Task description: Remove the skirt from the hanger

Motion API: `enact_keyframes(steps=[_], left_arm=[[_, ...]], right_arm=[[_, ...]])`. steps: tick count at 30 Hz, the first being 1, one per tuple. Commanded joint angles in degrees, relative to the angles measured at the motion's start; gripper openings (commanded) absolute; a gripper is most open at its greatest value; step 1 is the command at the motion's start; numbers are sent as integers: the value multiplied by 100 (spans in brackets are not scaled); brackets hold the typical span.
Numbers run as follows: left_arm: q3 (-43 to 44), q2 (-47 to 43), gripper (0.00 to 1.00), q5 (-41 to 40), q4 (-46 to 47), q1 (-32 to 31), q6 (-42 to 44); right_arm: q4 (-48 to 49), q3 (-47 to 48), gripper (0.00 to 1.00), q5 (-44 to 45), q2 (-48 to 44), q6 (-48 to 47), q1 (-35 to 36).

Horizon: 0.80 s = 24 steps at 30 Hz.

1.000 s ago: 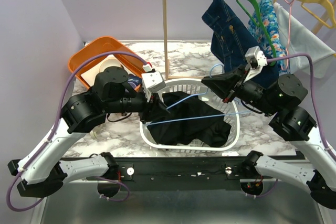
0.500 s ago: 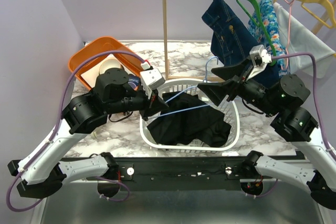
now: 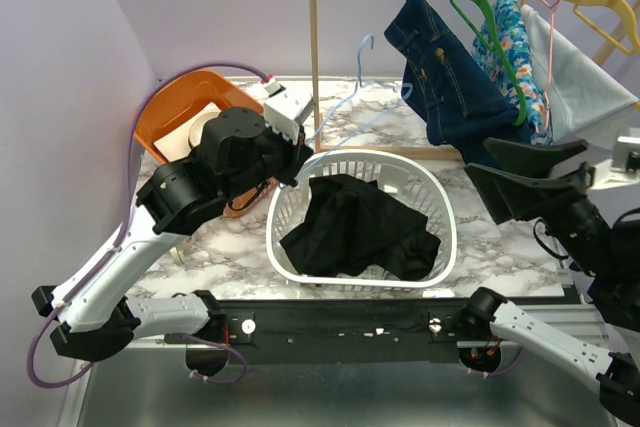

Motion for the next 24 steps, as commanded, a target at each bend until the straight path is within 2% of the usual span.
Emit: enact_keyframes(steps=[1,3,9,13,24], left_arm=[[468,370,0,-1584,730,-11,-134],[609,511,0,-2075,968,-11,-73],[1136,1047,0,-2692,2041,-11,297],[1418,1372,0,-2711,2409,-11,481],[2200,2348,0,-3124,2385,-11,851]], right_arm=[[69,-239,100,775,-306,235,-21],[86,-309,100,943,-429,270,-21],[69,-319,100,996,-535,323,-21],[16,-310,100,961,-491,349,-21],[-98,-310,100,829,-456,490,-21]])
